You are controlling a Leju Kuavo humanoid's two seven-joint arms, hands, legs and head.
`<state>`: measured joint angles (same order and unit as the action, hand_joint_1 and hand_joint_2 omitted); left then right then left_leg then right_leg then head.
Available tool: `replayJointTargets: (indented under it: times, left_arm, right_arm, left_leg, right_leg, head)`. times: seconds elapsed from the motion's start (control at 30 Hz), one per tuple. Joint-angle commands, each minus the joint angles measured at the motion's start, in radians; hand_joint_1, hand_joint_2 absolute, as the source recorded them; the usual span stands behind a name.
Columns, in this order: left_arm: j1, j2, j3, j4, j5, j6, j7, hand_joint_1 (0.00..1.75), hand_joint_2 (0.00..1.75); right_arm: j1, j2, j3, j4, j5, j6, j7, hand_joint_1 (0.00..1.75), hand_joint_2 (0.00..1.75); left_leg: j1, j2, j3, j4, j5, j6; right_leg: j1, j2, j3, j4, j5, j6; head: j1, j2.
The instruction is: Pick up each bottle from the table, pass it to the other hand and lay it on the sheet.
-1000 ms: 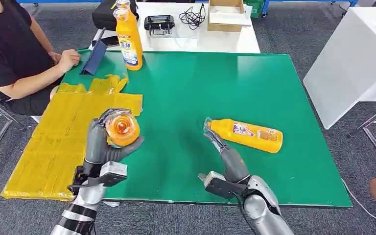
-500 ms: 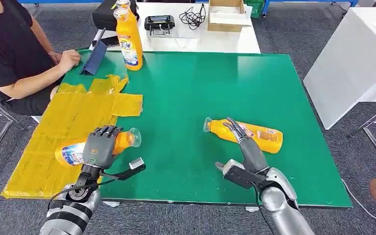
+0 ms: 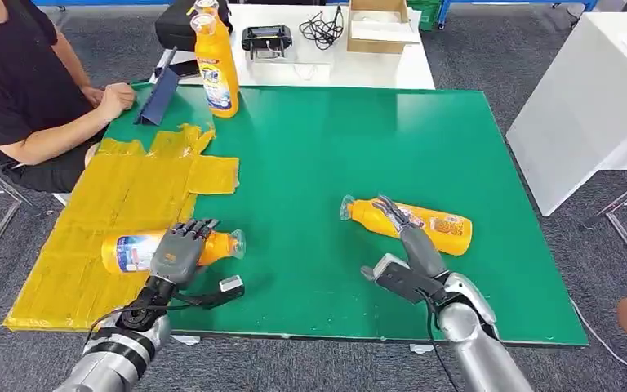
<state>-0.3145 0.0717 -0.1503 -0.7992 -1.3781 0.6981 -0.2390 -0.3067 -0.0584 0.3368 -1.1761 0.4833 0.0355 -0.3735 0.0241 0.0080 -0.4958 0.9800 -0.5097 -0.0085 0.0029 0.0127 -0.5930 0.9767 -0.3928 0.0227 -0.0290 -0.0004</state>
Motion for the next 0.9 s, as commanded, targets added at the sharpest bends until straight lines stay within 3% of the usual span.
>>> replayJointTargets:
  times: [0.03, 0.2, 0.33, 0.37, 0.57, 0.6, 0.63, 0.67, 0.8, 0.9]
  left_arm:
    - [-0.005, -0.072, 0.127, -0.038, 0.353, -0.212, -0.259, 0.00, 0.00]
    - [-0.003, -0.065, 0.137, -0.060, 0.408, -0.261, -0.284, 0.00, 0.00]
    - [0.009, -0.073, 0.190, -0.109, 0.614, -0.420, -0.380, 0.00, 0.00]
    - [0.015, -0.074, 0.206, -0.133, 0.674, -0.475, -0.400, 0.00, 0.00]
    - [0.035, -0.093, 0.269, -0.223, 0.888, -0.691, -0.437, 0.00, 0.00]
    - [0.039, -0.095, 0.270, -0.236, 0.894, -0.699, -0.437, 0.00, 1.75]
    - [0.040, -0.102, 0.268, -0.245, 0.916, -0.741, -0.403, 0.00, 1.75]
    - [0.044, -0.109, 0.267, -0.262, 0.941, -0.767, -0.399, 0.00, 0.00]
    - [0.050, -0.126, 0.254, -0.298, 1.006, -0.815, -0.377, 0.00, 0.00]
    - [0.103, -0.149, 0.215, -0.436, 0.948, -0.733, -0.361, 0.00, 0.00]
  right_arm:
    - [-0.002, -0.029, -0.017, 0.054, 0.008, -0.026, 0.016, 0.00, 1.75]
    - [-0.002, -0.024, -0.027, 0.061, 0.009, -0.030, 0.016, 0.00, 1.75]
    - [-0.018, -0.007, -0.033, 0.078, 0.041, -0.057, 0.025, 0.00, 1.75]
    - [-0.022, -0.006, -0.032, 0.084, 0.044, -0.053, 0.028, 0.00, 0.00]
    - [-0.051, -0.007, -0.029, 0.124, 0.057, -0.045, 0.029, 0.00, 0.00]
    - [-0.060, -0.009, -0.023, 0.135, 0.067, -0.046, 0.035, 0.00, 1.75]
    - [-0.078, -0.004, -0.028, 0.162, 0.069, -0.044, 0.038, 0.00, 1.75]
    - [-0.096, -0.002, -0.025, 0.188, 0.072, -0.037, 0.042, 0.00, 1.75]
    - [-0.165, 0.006, -0.016, 0.273, 0.096, -0.046, 0.057, 0.00, 1.75]
    - [-0.163, 0.012, -0.016, 0.252, 0.158, -0.085, 0.112, 0.00, 1.75]
  left_leg:
    - [-0.001, -0.001, 0.003, -0.002, -0.001, 0.002]
    - [-0.001, -0.002, 0.003, -0.001, -0.001, 0.002]
    - [-0.001, 0.000, 0.003, -0.001, -0.001, 0.002]
    - [0.000, 0.000, 0.001, -0.001, 0.000, 0.001]
    - [0.000, 0.001, 0.002, -0.001, -0.001, 0.002]
    - [-0.001, 0.001, 0.003, -0.001, -0.001, 0.002]
    - [-0.001, 0.001, 0.001, 0.000, -0.001, 0.002]
    - [-0.001, 0.001, 0.003, -0.001, -0.001, 0.002]
    - [-0.001, 0.001, 0.003, -0.001, -0.001, 0.002]
    - [-0.001, 0.002, 0.002, -0.001, -0.001, 0.002]
  right_leg:
    - [0.000, -0.002, 0.003, -0.001, -0.001, 0.001]
    - [0.000, -0.002, 0.003, -0.001, -0.001, 0.001]
    - [0.000, -0.001, 0.002, -0.001, -0.001, 0.000]
    - [0.000, 0.000, 0.001, -0.001, 0.000, 0.000]
    - [0.000, 0.000, 0.001, -0.001, -0.001, 0.000]
    - [-0.001, 0.000, 0.002, 0.000, -0.001, 0.001]
    - [0.000, 0.001, 0.000, 0.000, 0.000, 0.001]
    - [-0.001, 0.001, 0.002, -0.001, -0.001, 0.001]
    - [-0.001, 0.000, 0.002, -0.001, -0.001, 0.001]
    - [-0.001, 0.001, 0.002, 0.000, 0.000, 0.001]
  head:
    - [0.000, 0.000]
    - [0.000, 0.000]
    - [0.000, 0.000]
    - [0.000, 0.000]
    - [0.000, 0.000]
    - [0.000, 0.000]
    - [0.000, 0.000]
    - [0.000, 0.000]
    - [0.000, 0.000]
    - [0.000, 0.000]
